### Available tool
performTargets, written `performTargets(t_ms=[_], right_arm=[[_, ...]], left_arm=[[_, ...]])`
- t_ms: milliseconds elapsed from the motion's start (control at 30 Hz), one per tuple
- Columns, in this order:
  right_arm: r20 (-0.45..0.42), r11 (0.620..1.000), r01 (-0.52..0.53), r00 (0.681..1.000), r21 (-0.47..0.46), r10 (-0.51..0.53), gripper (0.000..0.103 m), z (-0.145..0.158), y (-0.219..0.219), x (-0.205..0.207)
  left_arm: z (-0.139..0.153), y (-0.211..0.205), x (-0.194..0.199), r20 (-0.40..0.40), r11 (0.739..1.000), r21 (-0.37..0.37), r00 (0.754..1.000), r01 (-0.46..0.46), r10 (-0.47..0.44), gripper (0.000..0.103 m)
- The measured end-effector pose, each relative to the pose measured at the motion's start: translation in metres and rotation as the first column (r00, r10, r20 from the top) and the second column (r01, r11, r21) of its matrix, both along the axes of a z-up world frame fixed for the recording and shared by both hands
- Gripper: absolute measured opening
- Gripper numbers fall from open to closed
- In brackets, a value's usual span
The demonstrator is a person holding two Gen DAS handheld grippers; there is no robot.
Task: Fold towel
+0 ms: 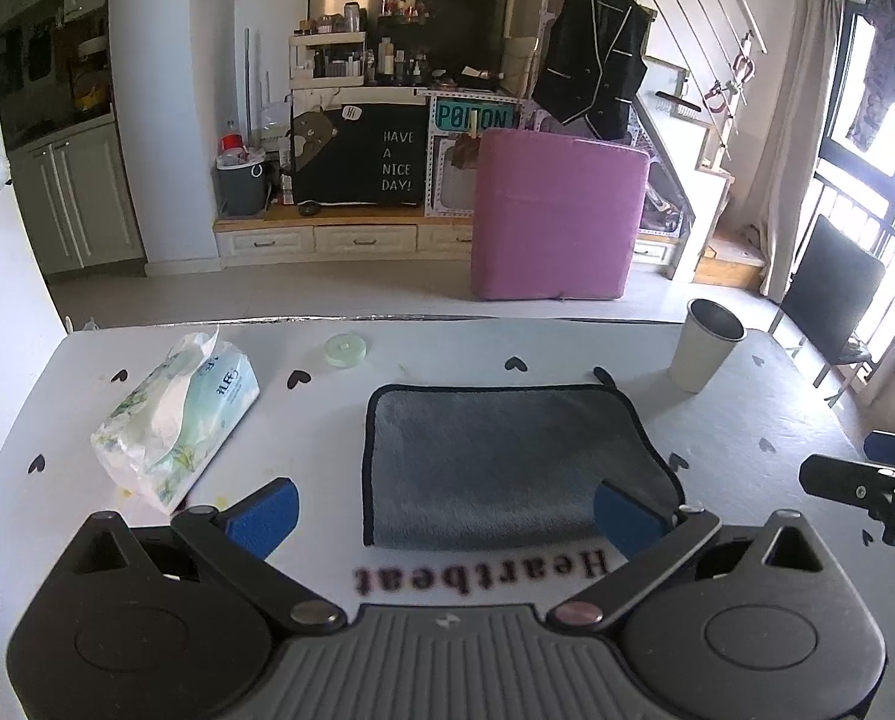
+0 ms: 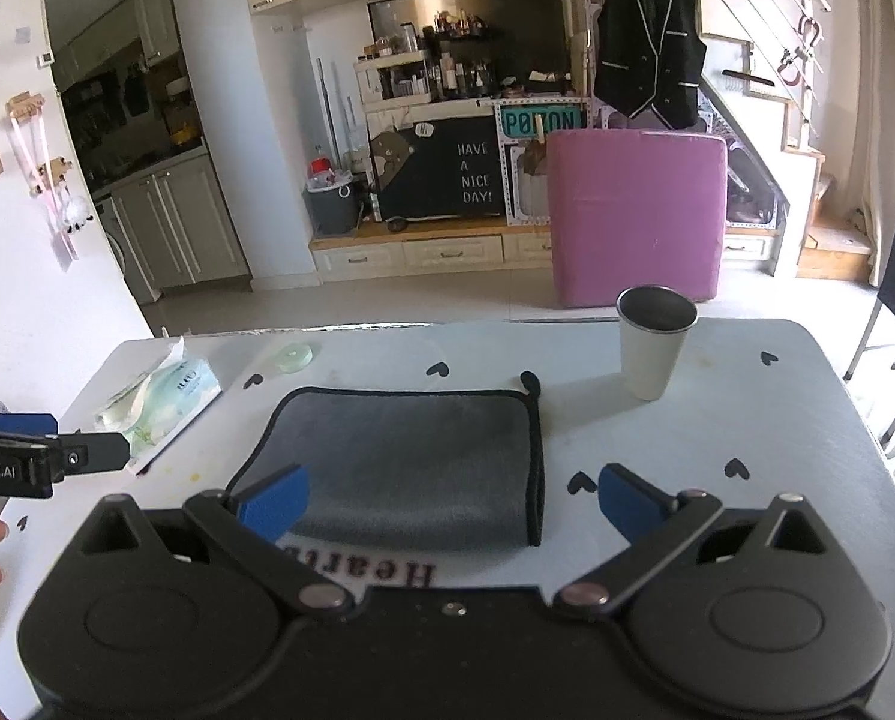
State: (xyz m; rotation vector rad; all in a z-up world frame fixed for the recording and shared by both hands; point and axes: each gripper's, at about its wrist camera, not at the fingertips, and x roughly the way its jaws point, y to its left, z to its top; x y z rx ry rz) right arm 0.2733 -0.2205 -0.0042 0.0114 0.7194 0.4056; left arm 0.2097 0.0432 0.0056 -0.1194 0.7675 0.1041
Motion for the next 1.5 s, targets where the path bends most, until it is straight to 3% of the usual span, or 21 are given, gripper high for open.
performTargets(t_ms=[700, 1500], right_arm=[[0.061, 0.999, -0.027, 0.998, 0.02, 0.026, 0.103, 0.022, -0.012, -0.08], [0.087, 0.997, -0.078, 0.993, -0.006, 0.079, 0.103, 0.018, -0.018, -0.152]], left_arm=[[0.024, -0.019, -0.085, 0.065, 0.999, -0.024, 0.997, 0.045, -0.043, 0.103], [0.017, -0.032, -0.15, 0.078, 0.996, 0.008, 0.993, 0.089, -0.09, 0.103]])
